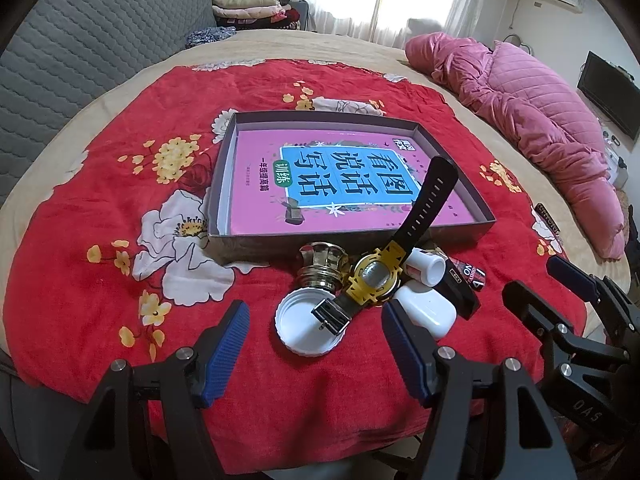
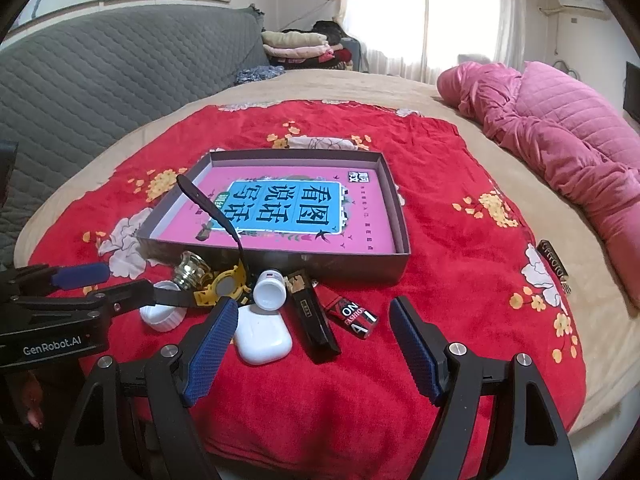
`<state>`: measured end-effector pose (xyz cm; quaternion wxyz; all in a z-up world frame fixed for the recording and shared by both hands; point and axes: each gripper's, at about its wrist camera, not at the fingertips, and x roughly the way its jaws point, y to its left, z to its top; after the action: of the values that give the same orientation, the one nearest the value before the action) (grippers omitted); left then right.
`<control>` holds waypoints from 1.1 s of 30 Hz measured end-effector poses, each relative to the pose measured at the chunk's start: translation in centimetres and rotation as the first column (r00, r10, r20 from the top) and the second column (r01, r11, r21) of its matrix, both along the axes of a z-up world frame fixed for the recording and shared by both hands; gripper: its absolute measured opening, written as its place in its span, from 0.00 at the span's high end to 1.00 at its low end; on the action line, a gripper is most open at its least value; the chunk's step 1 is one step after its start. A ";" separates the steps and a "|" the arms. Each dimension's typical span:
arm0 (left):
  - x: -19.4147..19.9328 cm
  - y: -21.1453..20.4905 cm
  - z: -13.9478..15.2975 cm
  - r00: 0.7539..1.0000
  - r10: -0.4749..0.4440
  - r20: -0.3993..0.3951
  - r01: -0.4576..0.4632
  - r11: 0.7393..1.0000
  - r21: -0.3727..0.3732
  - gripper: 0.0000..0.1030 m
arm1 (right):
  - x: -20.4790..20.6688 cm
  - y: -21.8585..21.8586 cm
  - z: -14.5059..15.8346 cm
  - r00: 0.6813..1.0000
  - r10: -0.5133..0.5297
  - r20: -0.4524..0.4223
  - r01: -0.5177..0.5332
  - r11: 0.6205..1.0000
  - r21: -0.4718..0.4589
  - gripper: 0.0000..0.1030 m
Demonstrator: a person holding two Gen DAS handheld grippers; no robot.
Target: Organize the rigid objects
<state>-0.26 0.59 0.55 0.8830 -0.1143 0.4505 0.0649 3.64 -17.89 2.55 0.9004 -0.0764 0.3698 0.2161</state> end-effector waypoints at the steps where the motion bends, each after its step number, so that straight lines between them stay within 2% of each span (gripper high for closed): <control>1: 0.0 0.0 0.0 1.000 -0.001 0.000 0.001 1.000 0.002 0.34 | 0.0 0.0 0.0 1.000 0.001 0.002 -0.001 1.000 0.002 0.23; 23: -0.7 1.3 0.0 0.999 0.033 -0.014 -0.033 0.999 -0.007 0.34 | 0.4 -0.6 -0.2 1.000 -0.017 -0.013 0.017 1.000 0.024 0.23; 33: -1.0 1.4 -1.2 0.997 0.028 -0.076 -0.029 0.999 -0.013 0.34 | 0.6 -0.7 -0.6 0.999 -0.012 -0.036 0.013 1.000 0.023 0.23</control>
<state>-1.31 2.02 -0.64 0.8636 -0.1246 0.4823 0.0785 4.29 -18.62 1.96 0.8957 -0.0598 0.3841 0.2160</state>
